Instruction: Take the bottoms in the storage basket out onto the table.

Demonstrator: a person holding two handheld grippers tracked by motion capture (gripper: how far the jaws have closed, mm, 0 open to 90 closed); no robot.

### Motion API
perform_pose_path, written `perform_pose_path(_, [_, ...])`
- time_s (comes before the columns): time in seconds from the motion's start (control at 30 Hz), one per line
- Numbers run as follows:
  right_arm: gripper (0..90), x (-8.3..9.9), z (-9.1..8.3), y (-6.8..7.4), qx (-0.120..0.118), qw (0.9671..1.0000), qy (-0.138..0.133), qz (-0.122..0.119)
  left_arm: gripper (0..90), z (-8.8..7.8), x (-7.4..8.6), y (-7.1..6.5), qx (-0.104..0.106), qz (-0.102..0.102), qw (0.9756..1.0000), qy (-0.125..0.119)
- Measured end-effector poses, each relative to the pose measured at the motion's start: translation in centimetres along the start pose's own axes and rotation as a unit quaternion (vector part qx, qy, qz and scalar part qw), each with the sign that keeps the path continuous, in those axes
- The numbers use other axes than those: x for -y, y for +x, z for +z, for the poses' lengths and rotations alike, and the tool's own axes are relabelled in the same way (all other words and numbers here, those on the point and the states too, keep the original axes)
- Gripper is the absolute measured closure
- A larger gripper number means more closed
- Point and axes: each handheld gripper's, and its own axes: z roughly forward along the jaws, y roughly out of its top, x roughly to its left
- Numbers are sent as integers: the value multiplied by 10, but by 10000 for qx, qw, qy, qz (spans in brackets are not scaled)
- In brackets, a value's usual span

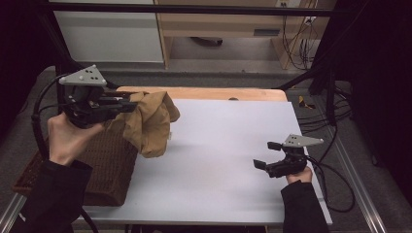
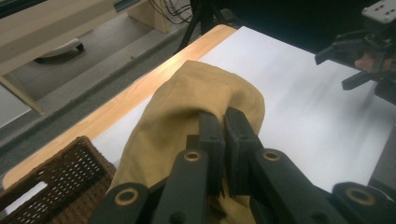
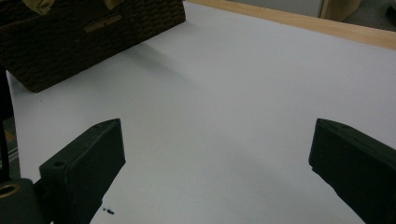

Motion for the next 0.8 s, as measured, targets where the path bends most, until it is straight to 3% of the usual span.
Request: perform_pose_path(0.8, [42, 0, -1, 0, -11, 10000, -7, 2, 865, 31, -20, -28, 402, 276, 9987, 168])
